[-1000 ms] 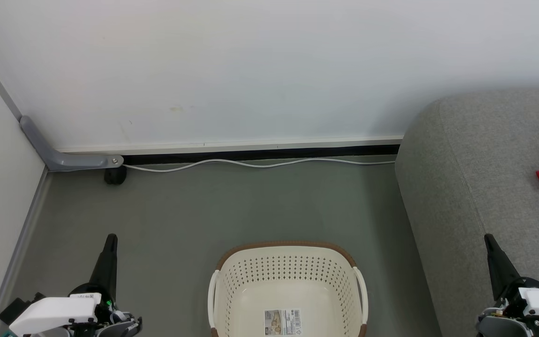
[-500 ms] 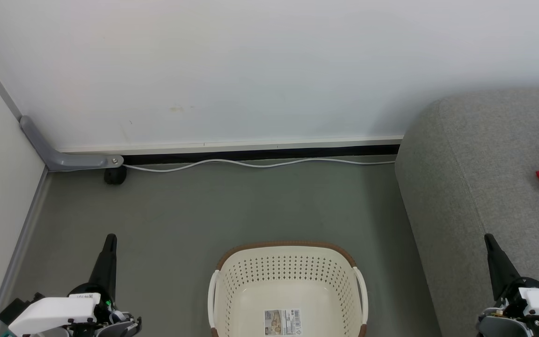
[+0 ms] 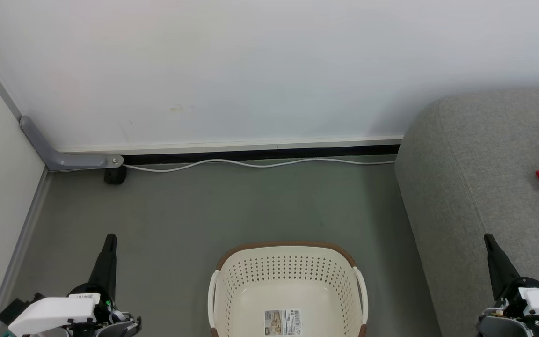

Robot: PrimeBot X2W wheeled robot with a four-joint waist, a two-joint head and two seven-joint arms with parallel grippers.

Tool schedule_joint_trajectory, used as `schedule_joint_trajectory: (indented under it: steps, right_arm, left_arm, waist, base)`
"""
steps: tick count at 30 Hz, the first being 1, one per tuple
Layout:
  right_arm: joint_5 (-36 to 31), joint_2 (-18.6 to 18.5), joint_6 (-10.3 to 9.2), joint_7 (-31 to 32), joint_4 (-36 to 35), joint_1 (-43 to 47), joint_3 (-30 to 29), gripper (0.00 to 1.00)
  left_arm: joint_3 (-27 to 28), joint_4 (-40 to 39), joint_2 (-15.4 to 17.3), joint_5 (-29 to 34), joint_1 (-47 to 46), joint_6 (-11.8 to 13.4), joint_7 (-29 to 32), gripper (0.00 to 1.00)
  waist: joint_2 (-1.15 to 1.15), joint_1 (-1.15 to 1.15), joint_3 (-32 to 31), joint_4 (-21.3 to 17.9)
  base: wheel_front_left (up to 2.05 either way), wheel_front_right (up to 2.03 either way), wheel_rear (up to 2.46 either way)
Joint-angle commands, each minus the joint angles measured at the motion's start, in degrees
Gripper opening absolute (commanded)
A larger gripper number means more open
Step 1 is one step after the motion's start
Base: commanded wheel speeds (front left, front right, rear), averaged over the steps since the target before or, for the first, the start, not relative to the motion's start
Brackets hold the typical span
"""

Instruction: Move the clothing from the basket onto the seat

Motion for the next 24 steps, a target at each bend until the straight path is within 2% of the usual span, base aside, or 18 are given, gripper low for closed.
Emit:
schedule_joint_trajectory:
  steps: [1,24]
  right_arm:
    - [0.45,-0.61,0.25,0.38,-1.75,-2.55,0.9,0.0]
    - [0.39,-0.57,0.25,0.44,-1.74,-2.56,0.83,0.0]
  left_arm:
    - [1.96,-1.31,0.76,0.07,-3.17,-0.45,0.18,0.0]
    - [2.22,-1.3,0.58,0.29,-3.19,-0.45,0.39,0.0]
  waist:
    - [0.0,0.0,0.0,0.0]
    - [0.0,0.0,0.0,0.0]
  base:
    - [0.0,0.0,0.0]
    - [0.0,0.0,0.0]
